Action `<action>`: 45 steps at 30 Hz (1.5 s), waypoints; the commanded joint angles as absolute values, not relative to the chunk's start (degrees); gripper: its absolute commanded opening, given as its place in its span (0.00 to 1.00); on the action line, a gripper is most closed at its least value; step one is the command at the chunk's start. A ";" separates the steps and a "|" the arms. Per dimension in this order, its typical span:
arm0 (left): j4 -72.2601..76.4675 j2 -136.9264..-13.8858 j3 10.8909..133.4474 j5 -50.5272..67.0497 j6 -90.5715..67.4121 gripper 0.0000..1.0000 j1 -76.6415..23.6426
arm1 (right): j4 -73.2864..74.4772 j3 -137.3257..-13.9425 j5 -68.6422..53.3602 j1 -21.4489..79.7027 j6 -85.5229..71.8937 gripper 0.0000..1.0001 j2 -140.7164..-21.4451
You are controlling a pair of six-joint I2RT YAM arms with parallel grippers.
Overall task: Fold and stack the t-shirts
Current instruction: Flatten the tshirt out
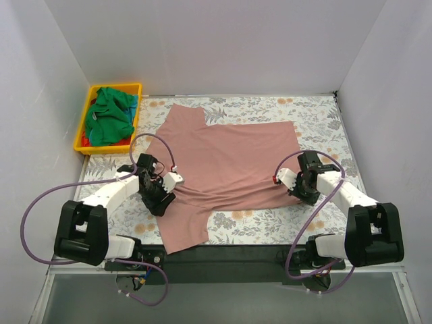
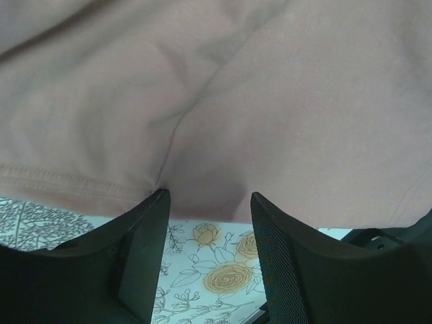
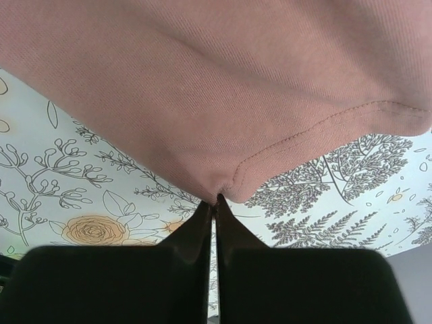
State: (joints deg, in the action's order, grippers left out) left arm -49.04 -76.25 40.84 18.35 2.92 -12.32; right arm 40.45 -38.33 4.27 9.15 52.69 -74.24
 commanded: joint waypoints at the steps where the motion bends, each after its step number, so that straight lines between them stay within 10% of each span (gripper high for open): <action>1: -44.04 -73.65 38.24 16.26 4.22 0.50 -13.79 | 40.43 -38.93 5.10 9.49 52.91 0.01 -71.72; 12: -45.08 -71.81 34.89 11.61 3.87 0.00 -14.68 | 42.27 -41.83 6.50 9.41 54.67 0.01 -69.17; 24: -56.25 -75.05 77.52 22.57 -7.28 0.00 -5.47 | 47.89 -65.53 8.79 4.84 59.41 0.01 -69.86; 35: -39.23 -80.35 121.47 14.49 -31.89 0.00 -3.25 | 52.38 -124.25 13.18 2.81 58.19 0.01 -85.70; 45: -38.92 -77.94 124.94 26.28 -40.26 0.00 -3.34 | 57.13 -91.32 12.40 16.54 56.95 0.01 -71.01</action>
State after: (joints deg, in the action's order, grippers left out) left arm -38.46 -73.69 118.48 27.27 -36.91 -3.60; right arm 54.13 -95.72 10.04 17.98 55.72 -68.20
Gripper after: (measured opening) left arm 0.007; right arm 0.023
